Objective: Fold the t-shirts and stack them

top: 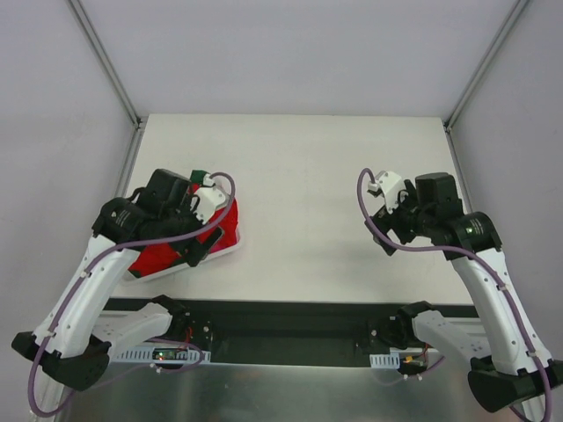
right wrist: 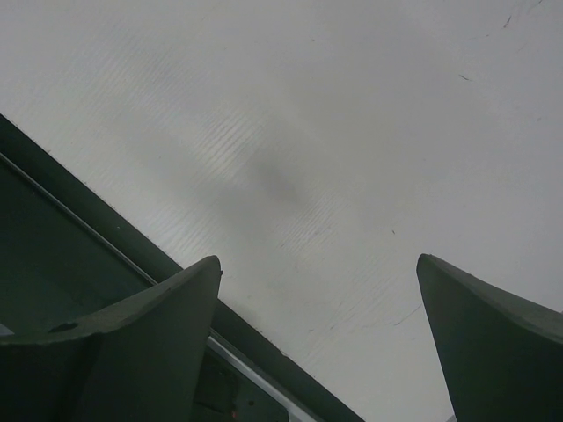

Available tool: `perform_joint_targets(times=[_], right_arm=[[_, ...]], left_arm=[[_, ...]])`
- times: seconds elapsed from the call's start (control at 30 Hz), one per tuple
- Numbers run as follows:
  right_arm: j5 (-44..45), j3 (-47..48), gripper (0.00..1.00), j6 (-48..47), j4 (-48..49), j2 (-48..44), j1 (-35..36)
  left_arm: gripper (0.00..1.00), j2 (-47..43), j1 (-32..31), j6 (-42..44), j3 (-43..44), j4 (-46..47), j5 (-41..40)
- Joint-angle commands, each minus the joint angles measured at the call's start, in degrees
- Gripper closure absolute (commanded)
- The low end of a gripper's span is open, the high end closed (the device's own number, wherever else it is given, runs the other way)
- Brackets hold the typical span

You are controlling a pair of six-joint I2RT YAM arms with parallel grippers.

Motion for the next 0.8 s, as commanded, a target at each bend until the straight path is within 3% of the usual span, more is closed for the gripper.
perform_joint_targets(times=[0.0, 0.13, 0.37, 0.57, 0.77], right_arm=[[-0.48, 2.58, 0.04, 1.2, 0.92, 1.36, 0.77], [-0.13, 2.93, 0.04, 1.38, 0.92, 2.24, 0.95], [-0.57, 3.9, 0.04, 2.0, 0.74, 2.77, 1.03], [-0.92, 4.43, 0.04, 2.0, 0.04, 2.6, 1.03], [-0.48, 3.64, 0.04, 1.3, -0.67, 1.01, 1.03]], left_arm=[[0.02, -3.15, 0.48, 2.59, -6.48, -7.69, 5.0], [0.02, -6.67, 0.48, 4.26, -11.58, -8.76, 5.8], [0.01, -9.84, 0.39, 9.18, -25.9, -1.73, -3.79], [0.02, -3.08, 0.48, 9.71, -28.11, 6.17, -2.56], [0.01, 3.07, 0.48, 12.17, -21.63, 10.93, -7.39]])
